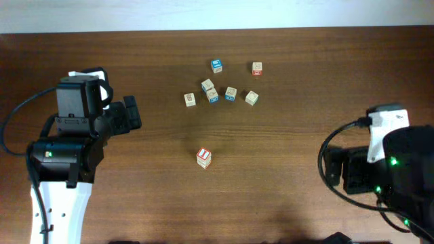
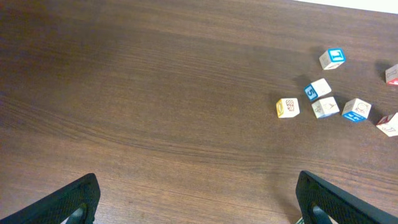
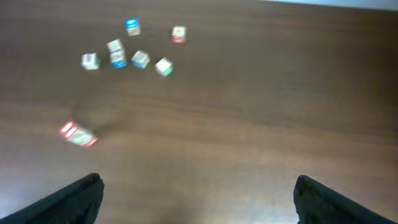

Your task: Rotate 3 blocks

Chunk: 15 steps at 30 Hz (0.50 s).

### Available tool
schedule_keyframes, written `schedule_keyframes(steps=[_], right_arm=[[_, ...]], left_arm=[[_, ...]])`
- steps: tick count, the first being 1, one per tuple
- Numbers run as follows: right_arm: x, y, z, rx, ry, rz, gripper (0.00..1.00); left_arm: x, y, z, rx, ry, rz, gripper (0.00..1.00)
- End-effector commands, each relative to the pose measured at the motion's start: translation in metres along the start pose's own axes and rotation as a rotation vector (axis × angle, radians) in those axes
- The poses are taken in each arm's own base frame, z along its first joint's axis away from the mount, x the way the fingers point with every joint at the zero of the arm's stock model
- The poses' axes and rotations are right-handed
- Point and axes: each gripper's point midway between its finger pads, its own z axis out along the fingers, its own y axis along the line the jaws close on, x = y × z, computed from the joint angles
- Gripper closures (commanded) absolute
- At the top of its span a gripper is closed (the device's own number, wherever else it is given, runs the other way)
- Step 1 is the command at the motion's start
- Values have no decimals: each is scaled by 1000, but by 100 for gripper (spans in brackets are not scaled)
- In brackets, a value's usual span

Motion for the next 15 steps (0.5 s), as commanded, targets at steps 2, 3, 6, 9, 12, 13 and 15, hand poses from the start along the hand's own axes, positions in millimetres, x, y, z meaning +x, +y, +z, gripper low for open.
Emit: schedule_keyframes(steps=[2,3,6,9,12,13,15], right_arm=[[-21,-24,4,77,-219,-127,2],[-15,-27,10,75,-290,-158,2],[27,-37,39,106,-518,-156,2],[60,-27,86,61,-663,-164,2],[90,-10,140,-23,-806,-174,2],[97,-10,147,-33,-817,-149,2],[110,-10,164,-47,-795,-116,2]], left_arm=[[-4,4,-5,-15,-19,10,1],[-4,4,-5,-15,-19,10,1],[-4,4,-5,-15,-19,10,1],[-4,4,-5,-15,-19,10,1],[-4,4,-5,-15,-19,10,1],[-4,4,-5,-15,-19,10,1],[-4,4,-5,-15,-19,10,1]])
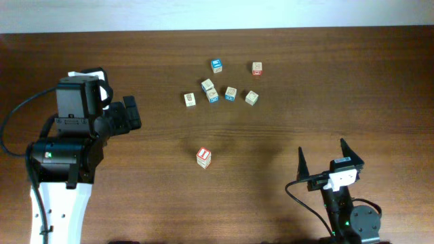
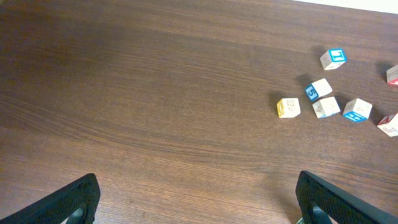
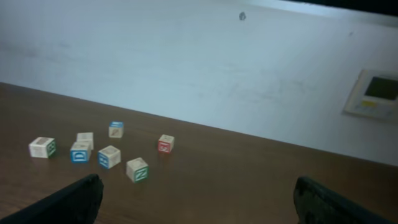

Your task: Rotate 3 blocks

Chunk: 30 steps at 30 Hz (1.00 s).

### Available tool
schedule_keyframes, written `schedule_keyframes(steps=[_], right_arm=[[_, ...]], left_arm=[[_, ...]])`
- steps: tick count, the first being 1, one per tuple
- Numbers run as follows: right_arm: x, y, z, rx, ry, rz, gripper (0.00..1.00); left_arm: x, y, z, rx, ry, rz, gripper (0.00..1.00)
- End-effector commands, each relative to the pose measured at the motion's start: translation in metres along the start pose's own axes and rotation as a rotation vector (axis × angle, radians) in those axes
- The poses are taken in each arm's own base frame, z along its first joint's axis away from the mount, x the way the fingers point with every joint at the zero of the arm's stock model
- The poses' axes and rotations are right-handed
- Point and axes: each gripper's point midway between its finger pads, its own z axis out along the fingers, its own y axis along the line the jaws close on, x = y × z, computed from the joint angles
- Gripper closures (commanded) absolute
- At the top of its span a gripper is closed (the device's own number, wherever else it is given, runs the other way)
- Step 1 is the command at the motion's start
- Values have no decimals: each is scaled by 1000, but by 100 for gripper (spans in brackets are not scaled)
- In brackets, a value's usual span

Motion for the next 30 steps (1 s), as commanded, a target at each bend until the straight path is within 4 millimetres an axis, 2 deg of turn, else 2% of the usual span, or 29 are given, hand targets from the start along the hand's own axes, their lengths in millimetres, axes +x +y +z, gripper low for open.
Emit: schedule_keyframes(steps=[1,2,3,14,15,17,18,19,20,21,23,24,25,28,30], right_arm=[[26,5,1,-17,40,48,2],[43,9,0,-30,107,53,2],[46,8,0,-27,121,61,2],[46,8,0,-27,121,61,2],[46,8,0,-27,121,61,2],[46,8,0,-27,121,61,2],[46,8,0,-27,121,61,2],[46,8,0,-27,121,61,2],[46,8,0,-27,121,61,2],[46,8,0,-27,121,61,2],[46,8,0,-27,121,61,2],[46,8,0,-27,121,61,2],[46,8,0,-27,121,61,2],[46,8,0,-27,121,61,2],[46,8,0,-27,121,61,2]], left_arm=[[-3,3,-4,-10,-17,10,1],[-3,3,-4,-10,-17,10,1],[-3,3,-4,-10,-17,10,1],[0,4,-4,-13,-2,13,1],[7,14,-5,-71,24,20,1],[20,17,-3,-83,69,28,1],[22,25,-7,-125,66,31,1],[22,28,-14,-124,17,55,1],[20,22,-16,-85,-31,110,1],[18,3,-17,22,-150,263,1],[17,-16,-24,114,-412,377,1],[27,-19,-29,126,-568,403,1],[32,-19,-29,126,-604,409,1],[77,-9,-14,101,-759,406,1],[98,-8,-7,91,-795,460,1]])
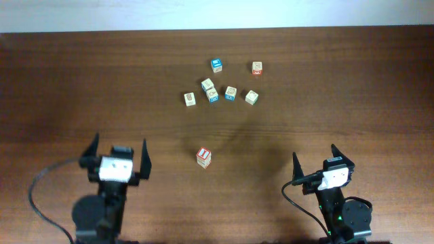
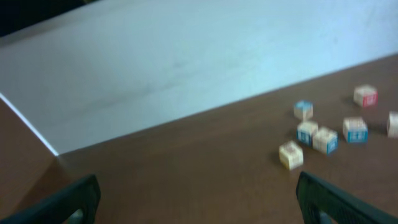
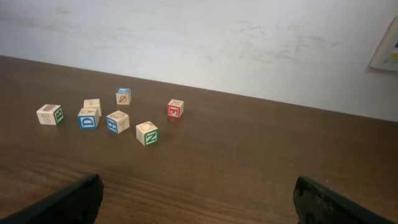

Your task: Rotate 3 blocks

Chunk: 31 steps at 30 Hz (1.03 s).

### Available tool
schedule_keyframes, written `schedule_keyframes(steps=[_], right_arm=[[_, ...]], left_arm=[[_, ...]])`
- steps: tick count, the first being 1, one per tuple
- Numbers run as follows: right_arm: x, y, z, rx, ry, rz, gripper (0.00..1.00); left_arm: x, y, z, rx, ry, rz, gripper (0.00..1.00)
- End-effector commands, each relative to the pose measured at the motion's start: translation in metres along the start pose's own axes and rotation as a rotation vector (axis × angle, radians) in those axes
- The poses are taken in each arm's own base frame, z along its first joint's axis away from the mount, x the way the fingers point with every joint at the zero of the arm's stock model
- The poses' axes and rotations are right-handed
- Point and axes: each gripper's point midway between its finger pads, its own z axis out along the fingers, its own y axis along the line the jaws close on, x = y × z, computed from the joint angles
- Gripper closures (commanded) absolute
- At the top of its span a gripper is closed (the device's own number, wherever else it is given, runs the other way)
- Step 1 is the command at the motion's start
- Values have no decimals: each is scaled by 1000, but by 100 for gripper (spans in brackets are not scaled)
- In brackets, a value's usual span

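Several small wooden letter blocks lie in a loose group at the far middle of the table, among them a blue-topped block point(image 1: 216, 65), a red block point(image 1: 257, 68) and a yellow-marked block point(image 1: 190, 99). A lone red-lettered block point(image 1: 203, 157) sits nearer the front. My left gripper point(image 1: 116, 152) is low at the front left, open and holding nothing. The right gripper point(image 1: 319, 163) is low at the front right, open as well. Both are far from the blocks. The left wrist view shows the group blurred point(image 2: 324, 140); the right wrist view shows it sharply point(image 3: 117, 121).
The brown wooden table point(image 1: 339, 102) ends at a white wall point(image 3: 249, 43) behind the blocks. A pale panel point(image 3: 388, 46) hangs on that wall at the right. Black cables trail from both arm bases at the front edge.
My left arm was raised at the left side with its camera looking down at the table. Now it sits low at the front left, looking level toward the wall. The right arm barely shifted.
At first both arms were raised at the table's sides, grippers open, looking down on the blocks. Then the right arm sat low at the front edge while the left stayed raised. Now both sit low at the front. No block has moved.
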Motion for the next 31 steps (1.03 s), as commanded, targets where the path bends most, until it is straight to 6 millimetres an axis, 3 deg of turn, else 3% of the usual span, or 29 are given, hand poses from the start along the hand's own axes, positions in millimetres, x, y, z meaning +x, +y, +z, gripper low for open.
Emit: schedule_keyframes(steps=[1,3,6,31], right_arm=[[2,1,0,-6,-1,13,2],[2,1,0,-6,-1,13,2],[2,1,0,-6,-1,13,2],[2,1,0,-6,-1,13,2]], left_arm=[[30,-10,-12,-6,-71,93,1],[45,-8,-12,-40,-96,115,1],[83,-19,-5,-5,-1,121,1],[83,-19,-5,-6,-2,119,1]])
